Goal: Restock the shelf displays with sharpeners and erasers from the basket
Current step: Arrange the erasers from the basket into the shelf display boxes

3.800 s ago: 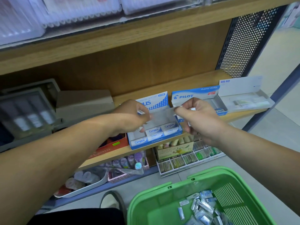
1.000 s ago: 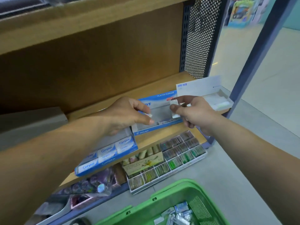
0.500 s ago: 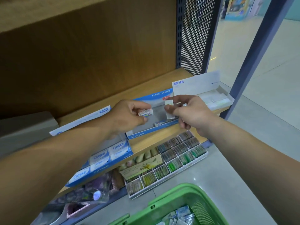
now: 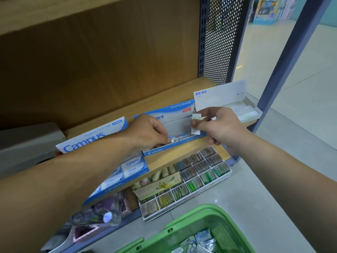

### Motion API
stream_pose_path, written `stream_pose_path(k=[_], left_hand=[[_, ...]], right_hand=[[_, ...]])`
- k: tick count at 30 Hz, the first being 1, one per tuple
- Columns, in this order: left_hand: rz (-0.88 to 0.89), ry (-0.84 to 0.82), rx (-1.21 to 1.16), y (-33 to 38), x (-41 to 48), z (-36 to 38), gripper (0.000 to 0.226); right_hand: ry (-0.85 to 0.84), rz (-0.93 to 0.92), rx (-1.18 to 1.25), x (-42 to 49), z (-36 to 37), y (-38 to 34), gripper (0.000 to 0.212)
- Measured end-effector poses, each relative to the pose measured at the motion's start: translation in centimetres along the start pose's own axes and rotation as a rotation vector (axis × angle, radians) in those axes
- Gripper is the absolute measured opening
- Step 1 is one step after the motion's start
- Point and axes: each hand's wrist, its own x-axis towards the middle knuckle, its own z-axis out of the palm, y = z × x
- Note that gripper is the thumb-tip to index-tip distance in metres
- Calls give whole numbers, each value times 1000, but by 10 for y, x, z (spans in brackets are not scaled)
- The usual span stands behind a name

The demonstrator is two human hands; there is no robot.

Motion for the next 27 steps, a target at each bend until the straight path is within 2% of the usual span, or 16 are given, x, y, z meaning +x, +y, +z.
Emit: stream_pose_path(k=[6,10,12,14,15,19,23,27], left_hand=[[-42,-1,22,4,-1,7,11],[-6,65,32,10,-1,3,4],[64,50,-27,20,-6,-3,26],[123,-80,-171,32,-16,-5,47],[152,-122,-190,38,-21,-4,50],[207,-110,-119,49,-29,2,38],[166,-25,-154,55,-21,12,19],[157,85,-160,75,2,29,22]], right_hand=[[-16,39,57,-3,0,1,23],[-85,45,90,-5,-1,-4,12],[-123,34,88,-6,-1,-8,15],[-164,30,87,-10,2,-14,24],[-185,34,89,-13,4,-17,30],[-237,99,112,-18,-1,-24,38],[-204,175,101,-17,-31,-21,30],[-176,190,48,-17,-76,-11,31]])
